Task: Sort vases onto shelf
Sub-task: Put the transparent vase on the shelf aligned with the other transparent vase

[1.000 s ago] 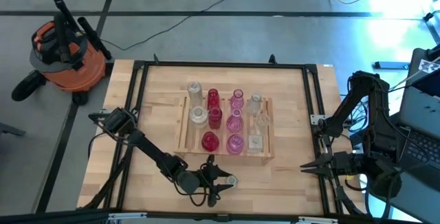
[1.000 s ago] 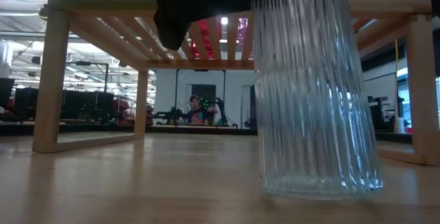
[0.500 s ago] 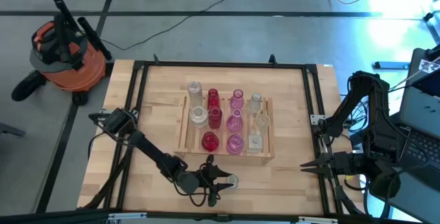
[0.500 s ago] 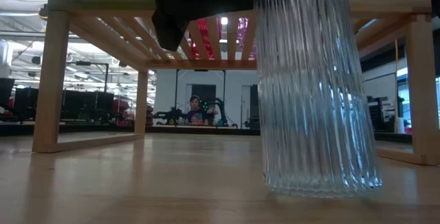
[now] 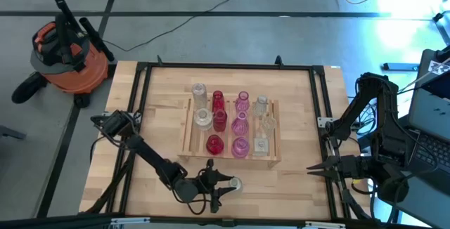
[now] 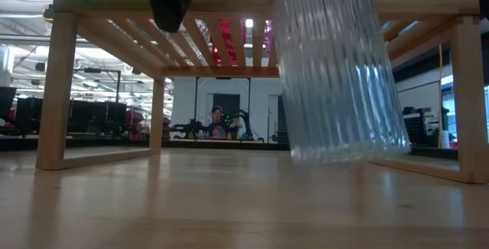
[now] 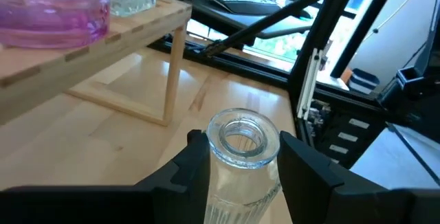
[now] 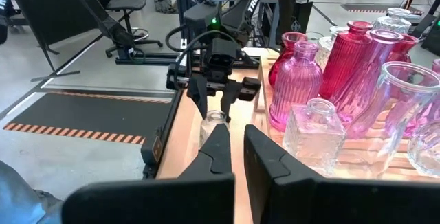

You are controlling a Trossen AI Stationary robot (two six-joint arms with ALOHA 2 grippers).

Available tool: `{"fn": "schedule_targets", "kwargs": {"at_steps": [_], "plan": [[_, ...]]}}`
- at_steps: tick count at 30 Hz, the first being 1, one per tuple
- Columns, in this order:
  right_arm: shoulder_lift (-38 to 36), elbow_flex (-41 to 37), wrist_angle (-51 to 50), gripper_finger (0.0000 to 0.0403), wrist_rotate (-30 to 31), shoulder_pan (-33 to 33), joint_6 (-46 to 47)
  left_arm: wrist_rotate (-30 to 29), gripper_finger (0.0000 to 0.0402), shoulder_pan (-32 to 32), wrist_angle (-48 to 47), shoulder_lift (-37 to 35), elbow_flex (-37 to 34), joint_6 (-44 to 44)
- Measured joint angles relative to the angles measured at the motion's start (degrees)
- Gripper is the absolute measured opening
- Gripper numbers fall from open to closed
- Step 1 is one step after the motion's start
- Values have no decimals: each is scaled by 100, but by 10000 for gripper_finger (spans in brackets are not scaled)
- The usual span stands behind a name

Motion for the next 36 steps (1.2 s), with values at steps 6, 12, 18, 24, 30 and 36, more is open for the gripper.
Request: {"fn": "schedule_targets", "kwargs": {"at_steps": [6, 12, 18, 24, 30, 36], "plan": [[2, 0, -63, 1, 4, 0, 1, -135, 134, -197, -51, -68, -2, -1], [2, 1, -122, 1, 45, -5, 0, -554, 130, -503, -525, -442, -7, 0], [2, -1, -242, 1, -52, -337, -1, -1563, 112, -841, -2120, -1435, -7, -12], [4, 1, -448, 1, -610, -802, -31, -1972, 70, -1038, -3184, -2345, 2, -144], [4, 0, -461, 1, -1077, -1183, -106, -1596, 47, -1031, -3541, -2550, 2, -151], [4, 2, -461, 1, -1156, -1204, -218, 296, 44, -1008, -4023, -2551, 2, -765]]}}
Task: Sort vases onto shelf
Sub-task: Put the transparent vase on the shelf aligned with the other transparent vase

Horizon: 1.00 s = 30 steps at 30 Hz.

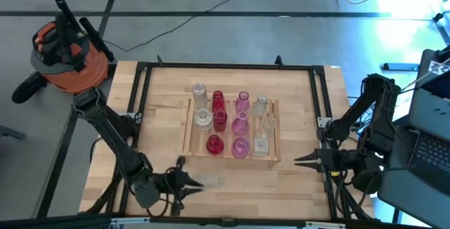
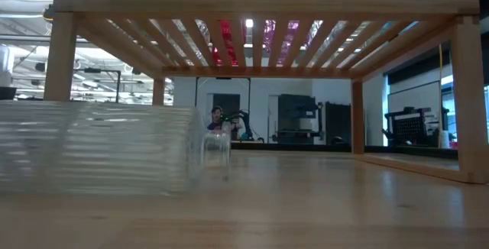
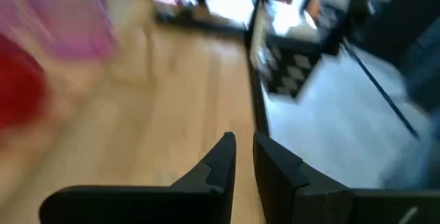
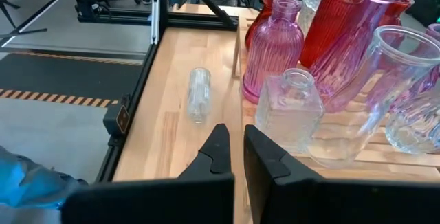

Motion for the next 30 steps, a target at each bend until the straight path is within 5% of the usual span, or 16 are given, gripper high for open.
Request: {"fn": "schedule_targets", "kwargs": {"at_steps": [5, 10, 22, 30], "plan": [[0, -1, 2, 1, 95, 0, -17, 1569, 50, 356, -639, 116, -17, -694], [2, 0, 174, 1, 105, 0, -19, 2658, 109, 756, -386, 470, -16, -784], [4, 0, 577, 1, -251, 4, 9, 2930, 310, 1347, -298, 1329, -20, -935], [4, -1, 684, 1, -350, 4, 11, 3197, 332, 1318, -227, 2016, 16, -1410]]}}
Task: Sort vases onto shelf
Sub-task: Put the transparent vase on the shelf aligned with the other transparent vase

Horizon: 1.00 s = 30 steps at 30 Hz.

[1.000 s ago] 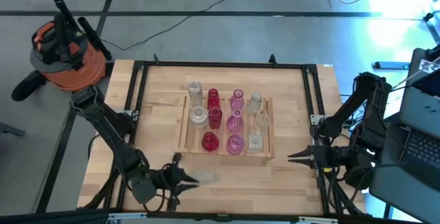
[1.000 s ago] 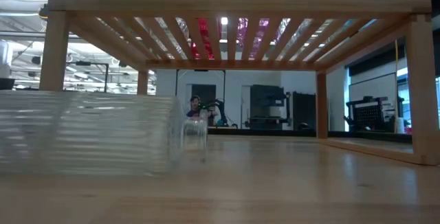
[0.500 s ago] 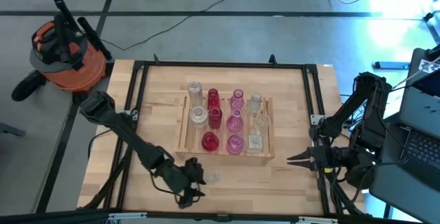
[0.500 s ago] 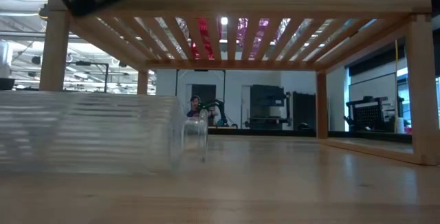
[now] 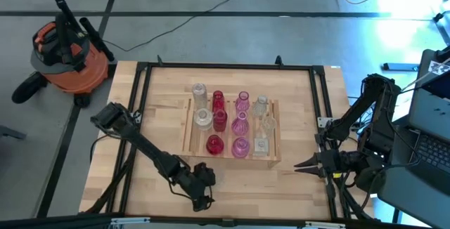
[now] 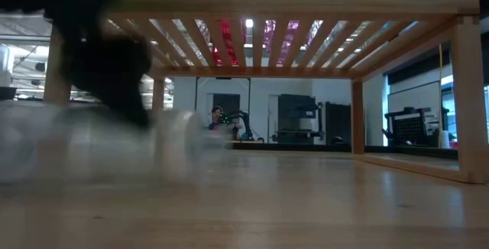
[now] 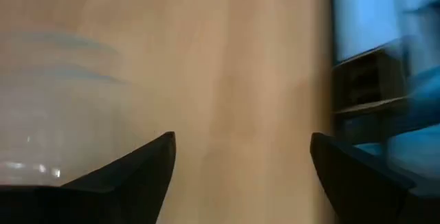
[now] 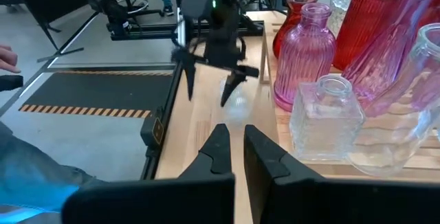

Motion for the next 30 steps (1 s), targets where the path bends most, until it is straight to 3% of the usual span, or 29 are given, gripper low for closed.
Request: {"fn": "schedule_targets", "kwargs": {"at_steps": [10, 17, 25, 30], "plan": [[2, 1, -34, 1, -109, 0, -163, -320, 317, -56, -53, 5, 16, -191], [2, 1, -160, 1, -96, 0, -309, -261, 316, -37, 22, -461, 49, -965], [2, 1, -386, 1, 13, 0, -313, -1670, 316, -89, -396, -952, 65, -719], [2, 1, -356, 1, -10, 0, -310, -1846, 316, -8, -1242, -793, 60, -1074]]}}
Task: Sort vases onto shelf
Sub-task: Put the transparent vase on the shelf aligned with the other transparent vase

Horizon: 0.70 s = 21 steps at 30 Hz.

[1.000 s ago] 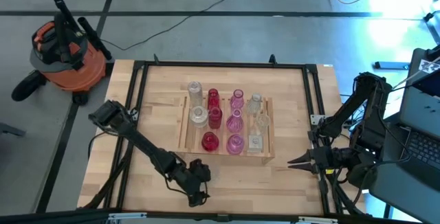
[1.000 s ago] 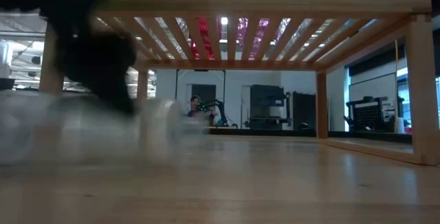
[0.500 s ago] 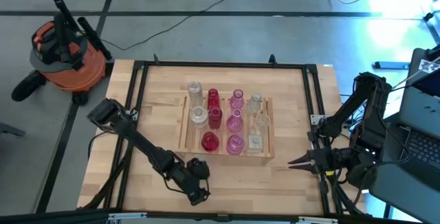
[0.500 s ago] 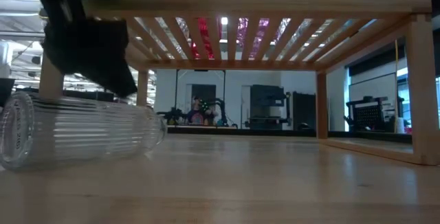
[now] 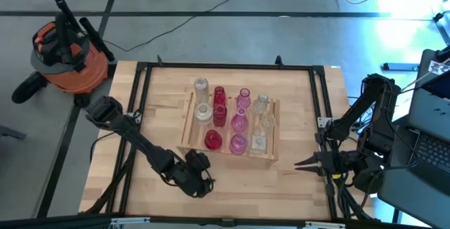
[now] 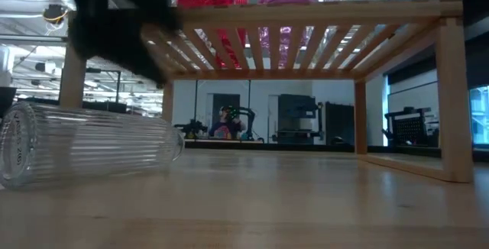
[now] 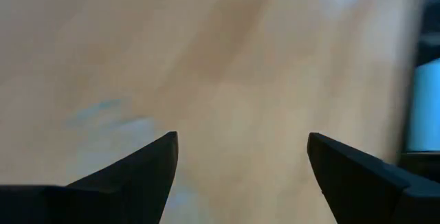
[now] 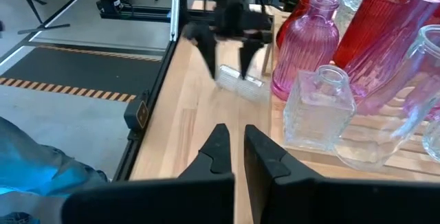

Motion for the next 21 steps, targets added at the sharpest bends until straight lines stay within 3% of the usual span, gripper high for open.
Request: {"fn": "schedule_targets", "kwargs": {"at_steps": [9, 16, 21], "plan": [[0, 0, 45, 1, -285, 0, 0, -378, 316, 214, -1065, 27, -2, -681], [0, 0, 38, 1, -284, 0, 0, 292, 316, 460, -1110, 268, 46, -1114], [0, 0, 51, 1, -285, 0, 0, 242, 316, 435, -1064, 403, 59, -1297]]}}
